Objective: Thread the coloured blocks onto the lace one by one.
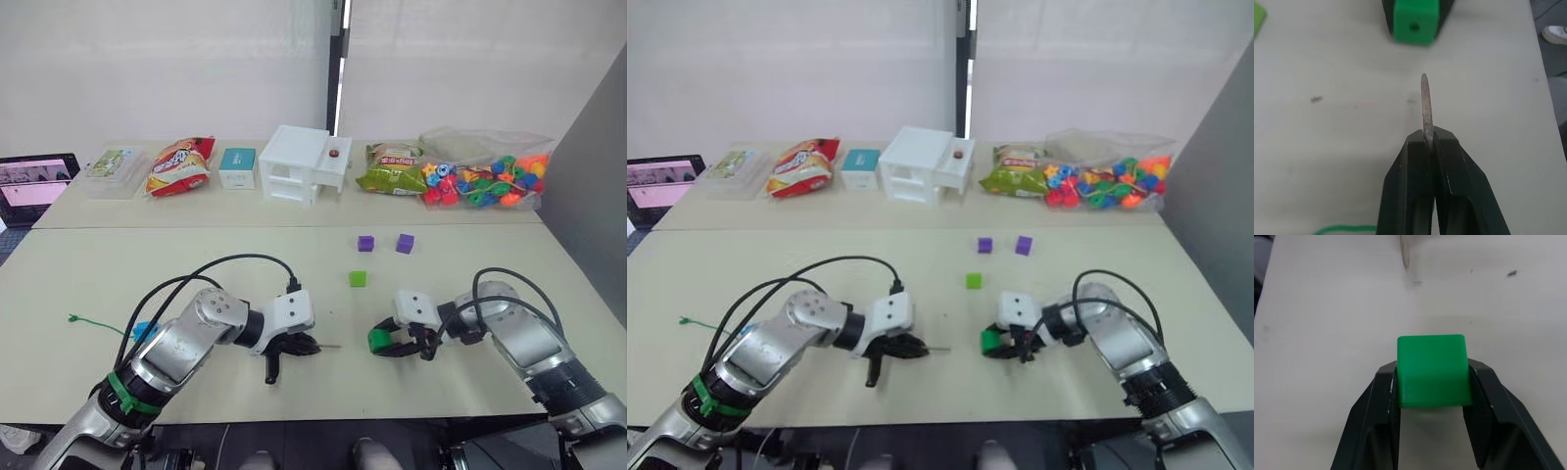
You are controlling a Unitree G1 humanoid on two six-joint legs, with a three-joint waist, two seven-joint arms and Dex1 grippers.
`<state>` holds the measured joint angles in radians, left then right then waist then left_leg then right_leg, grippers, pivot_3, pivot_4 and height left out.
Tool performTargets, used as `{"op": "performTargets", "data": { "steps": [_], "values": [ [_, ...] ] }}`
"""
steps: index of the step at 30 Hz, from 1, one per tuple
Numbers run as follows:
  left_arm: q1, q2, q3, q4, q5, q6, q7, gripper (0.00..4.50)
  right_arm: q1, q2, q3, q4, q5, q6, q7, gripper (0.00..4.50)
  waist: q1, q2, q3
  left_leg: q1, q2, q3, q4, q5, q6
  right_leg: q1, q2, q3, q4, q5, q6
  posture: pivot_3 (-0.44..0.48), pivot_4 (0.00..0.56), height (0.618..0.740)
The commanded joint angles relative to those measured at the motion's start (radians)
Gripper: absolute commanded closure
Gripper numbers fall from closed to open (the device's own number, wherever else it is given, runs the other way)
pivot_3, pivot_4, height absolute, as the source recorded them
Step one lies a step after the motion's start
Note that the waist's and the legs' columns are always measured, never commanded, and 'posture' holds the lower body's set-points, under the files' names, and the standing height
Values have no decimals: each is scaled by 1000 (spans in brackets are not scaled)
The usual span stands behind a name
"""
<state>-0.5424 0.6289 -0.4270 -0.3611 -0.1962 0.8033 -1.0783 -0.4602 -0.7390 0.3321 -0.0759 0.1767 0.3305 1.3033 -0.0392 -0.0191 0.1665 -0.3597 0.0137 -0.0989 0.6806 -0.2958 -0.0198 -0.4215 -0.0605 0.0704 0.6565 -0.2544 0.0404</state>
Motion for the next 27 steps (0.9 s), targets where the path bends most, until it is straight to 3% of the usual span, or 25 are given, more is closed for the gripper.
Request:
{"op": "performTargets", "data": {
  "steps": [1,6,15,27],
  "values": [
    [-21,7,-22,-37,-3,28,10,4500,11,6,8,-106,-3,77,-38,3301,-2,0,0,0,0,0,0,0,0,0,0,0,0,0,0,0,150,740],
    [-31,26,-65,-50,1,49,5,4500,10,26,71,-83,-100,102,-112,3301,-2,0,0,2,0,0,0,0,0,0,0,0,0,0,0,0,150,740],
    [-55,10,-116,-20,24,55,39,4500,10,36,80,-86,-115,110,-111,3301,-6,0,0,6,0,0,0,0,0,4,1,0,0,0,0,0,150,740],
    [-15,-23,-81,-15,9,46,85,4500,32,-13,62,-83,-103,82,-80,3301,3,0,0,5,0,0,0,0,0,4,0,0,0,0,0,0,150,740]
  ]
}}
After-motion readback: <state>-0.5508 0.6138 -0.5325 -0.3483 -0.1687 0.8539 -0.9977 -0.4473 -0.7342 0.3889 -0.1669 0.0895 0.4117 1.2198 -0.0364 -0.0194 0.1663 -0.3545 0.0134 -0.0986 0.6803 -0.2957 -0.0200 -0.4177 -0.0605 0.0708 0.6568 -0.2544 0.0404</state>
